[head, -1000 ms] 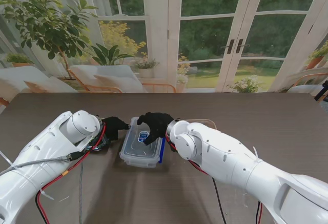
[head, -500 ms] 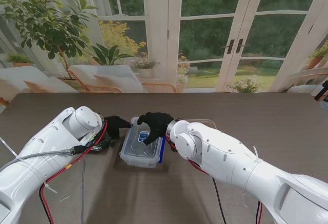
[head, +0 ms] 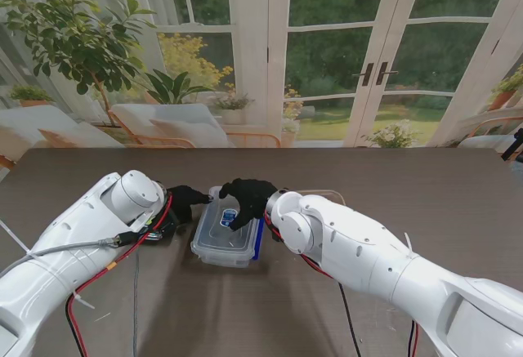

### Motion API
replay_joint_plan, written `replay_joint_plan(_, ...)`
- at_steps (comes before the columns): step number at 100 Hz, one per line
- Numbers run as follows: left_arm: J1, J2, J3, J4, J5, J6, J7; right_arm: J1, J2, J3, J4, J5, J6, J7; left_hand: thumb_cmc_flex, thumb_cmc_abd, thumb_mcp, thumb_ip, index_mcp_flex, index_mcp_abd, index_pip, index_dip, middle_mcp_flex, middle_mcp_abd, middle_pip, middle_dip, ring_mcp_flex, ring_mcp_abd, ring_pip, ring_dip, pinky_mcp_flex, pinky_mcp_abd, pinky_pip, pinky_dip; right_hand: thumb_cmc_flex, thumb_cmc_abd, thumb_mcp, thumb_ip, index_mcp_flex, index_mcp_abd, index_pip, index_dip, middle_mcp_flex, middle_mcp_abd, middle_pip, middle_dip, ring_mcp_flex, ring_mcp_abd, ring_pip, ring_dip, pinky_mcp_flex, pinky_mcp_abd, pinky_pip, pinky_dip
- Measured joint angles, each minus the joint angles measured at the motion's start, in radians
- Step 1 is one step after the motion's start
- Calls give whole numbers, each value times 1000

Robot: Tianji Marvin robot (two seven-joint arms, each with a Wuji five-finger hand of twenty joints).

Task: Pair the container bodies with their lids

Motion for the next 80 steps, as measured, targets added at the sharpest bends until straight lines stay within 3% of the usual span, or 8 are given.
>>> replay_joint_plan(19, -7, -4, 9, 12, -13, -4, 0, 1, 0, 0, 1, 1, -1, 1, 0, 4, -6, 0, -14, -2, 0, -7, -15, 5, -16, -9, -15, 8, -20, 0, -18, 0, -23, 13, 0, 0, 0, 0, 0, 0, 0, 0, 0, 0, 0, 0, 0, 0, 0, 0, 0, 0, 4, 0)
replay_joint_plan(32, -23, 0, 24, 18, -21, 1, -44, 1, 0, 1, 1, 2, -1, 2, 1, 48, -2, 6, -2, 1, -24, -22, -16, 6, -26, -13, -22, 10, -38, 0, -39, 3, -35, 23, 0, 0, 0, 0, 0, 0, 0, 0, 0, 0, 0, 0, 0, 0, 0, 0, 0, 0, 5, 0)
replay_joint_plan(80, 29, 14, -32, -68, 40, 34, -40, 3, -3, -2, 7, 4, -6, 0, 45, 6, 17, 2, 123, 51, -47, -16, -17, 7, -26, -24, -23, 12, -48, 0, -41, 4, -48, 48, 0, 0, 0, 0, 0, 0, 0, 0, 0, 0, 0, 0, 0, -5, 0, 6, 0, 0, 12, 0)
